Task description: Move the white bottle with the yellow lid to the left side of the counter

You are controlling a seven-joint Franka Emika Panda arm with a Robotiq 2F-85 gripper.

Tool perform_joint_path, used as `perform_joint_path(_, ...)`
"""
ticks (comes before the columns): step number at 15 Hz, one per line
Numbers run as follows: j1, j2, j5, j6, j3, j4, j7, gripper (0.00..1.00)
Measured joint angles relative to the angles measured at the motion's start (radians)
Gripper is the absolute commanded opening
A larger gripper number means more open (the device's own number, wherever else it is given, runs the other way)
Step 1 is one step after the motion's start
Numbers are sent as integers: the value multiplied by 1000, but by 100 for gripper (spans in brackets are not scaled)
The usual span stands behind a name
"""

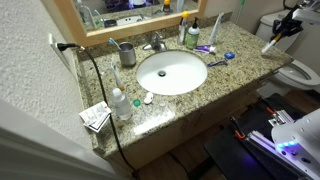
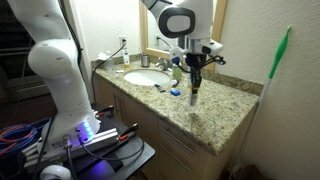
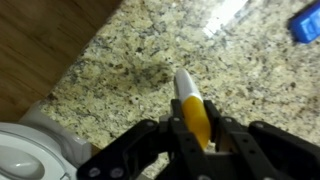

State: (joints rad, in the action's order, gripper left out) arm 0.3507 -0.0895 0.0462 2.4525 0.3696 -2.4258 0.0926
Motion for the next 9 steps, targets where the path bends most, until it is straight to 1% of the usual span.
perform_joint_path(3,-28,-156,57,-167,-17,39,-86,6)
perform_joint_path(4,-39,-218,60,-240,-24,48,-109,26)
perform_joint_path(6,-62,-331,72,-383,-33,67,-132,26)
perform_joint_path(7,-68,-372,72,-415,-36,68,-132,26)
perform_joint_path(8,-70,-393,72,-427,-36,66,-133,6)
perform_joint_path(9,-70,-398,72,-428,-35,65,-137,6)
